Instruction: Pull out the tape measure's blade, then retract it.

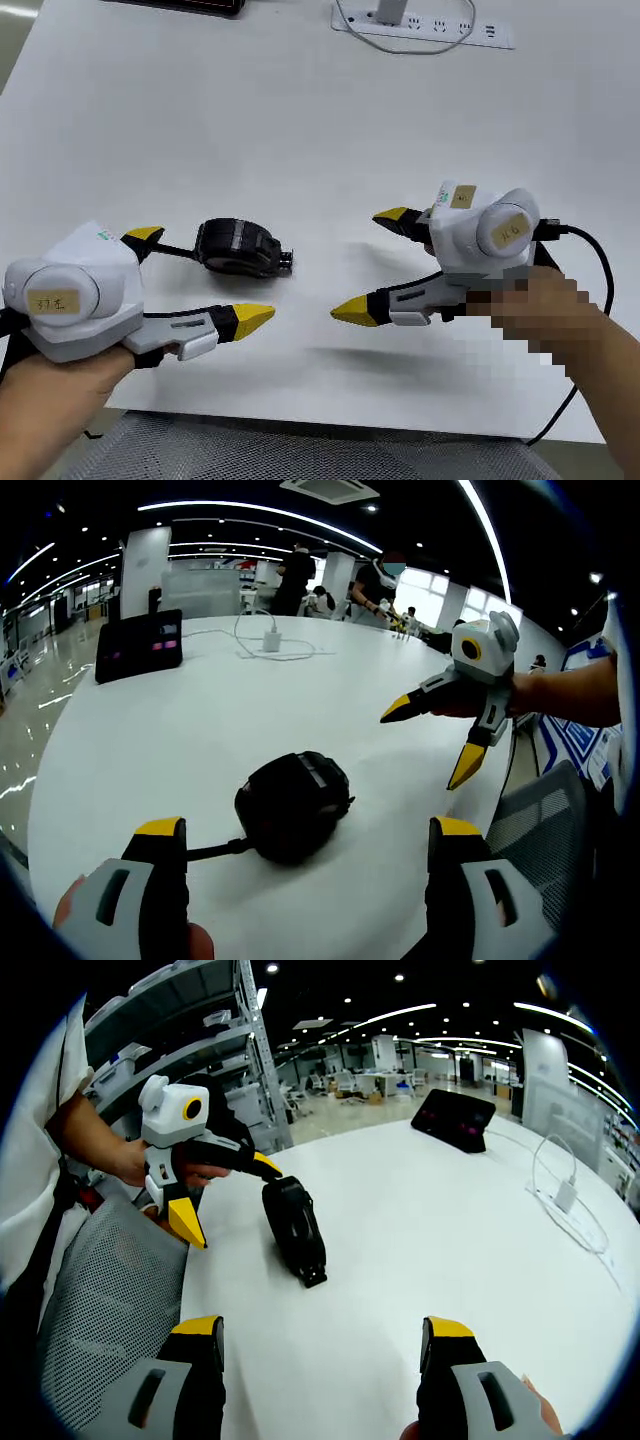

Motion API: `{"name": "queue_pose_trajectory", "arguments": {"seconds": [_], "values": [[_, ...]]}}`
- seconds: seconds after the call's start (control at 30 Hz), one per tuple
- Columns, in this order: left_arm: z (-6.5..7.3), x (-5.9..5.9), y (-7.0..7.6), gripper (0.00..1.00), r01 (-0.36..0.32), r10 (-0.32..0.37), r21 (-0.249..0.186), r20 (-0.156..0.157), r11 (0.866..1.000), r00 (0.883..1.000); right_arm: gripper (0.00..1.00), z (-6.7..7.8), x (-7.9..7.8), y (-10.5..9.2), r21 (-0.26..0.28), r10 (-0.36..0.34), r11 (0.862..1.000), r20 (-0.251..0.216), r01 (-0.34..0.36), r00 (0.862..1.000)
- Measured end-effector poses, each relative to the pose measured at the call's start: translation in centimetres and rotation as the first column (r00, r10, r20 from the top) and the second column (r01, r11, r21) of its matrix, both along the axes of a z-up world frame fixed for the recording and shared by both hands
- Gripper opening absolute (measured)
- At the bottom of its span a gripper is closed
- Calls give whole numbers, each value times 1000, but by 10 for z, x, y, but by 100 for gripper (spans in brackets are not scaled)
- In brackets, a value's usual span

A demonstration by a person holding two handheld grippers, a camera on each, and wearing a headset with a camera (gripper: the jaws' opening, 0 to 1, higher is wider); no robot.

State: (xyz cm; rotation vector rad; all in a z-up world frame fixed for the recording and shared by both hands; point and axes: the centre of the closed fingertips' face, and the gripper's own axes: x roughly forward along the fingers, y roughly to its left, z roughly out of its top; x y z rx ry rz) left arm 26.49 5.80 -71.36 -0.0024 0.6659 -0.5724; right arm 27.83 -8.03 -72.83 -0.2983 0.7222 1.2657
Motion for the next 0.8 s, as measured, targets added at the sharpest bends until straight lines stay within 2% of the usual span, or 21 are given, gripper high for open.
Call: {"name": "queue_pose_trajectory", "arguments": {"seconds": [0.2, 0.37, 0.67, 0.8], "values": [[3, -2, 3, 99, 13, -13, -15, 10, 1000, 1000, 80, 2, 1, -8, -2, -20, 1000, 15, 20, 1000], [5, -4, 6, 98, 36, -36, -13, 19, 999, 999, 80, 8, 1, -14, 13, -45, 999, 25, 44, 999], [9, -9, 10, 98, 65, -65, -12, 41, 998, 997, 81, 11, 0, -27, 14, -85, 996, 50, 84, 995], [8, -13, 11, 98, 82, -82, -4, 39, 997, 996, 84, 13, 0, -32, 26, -110, 994, 48, 108, 993]]}}
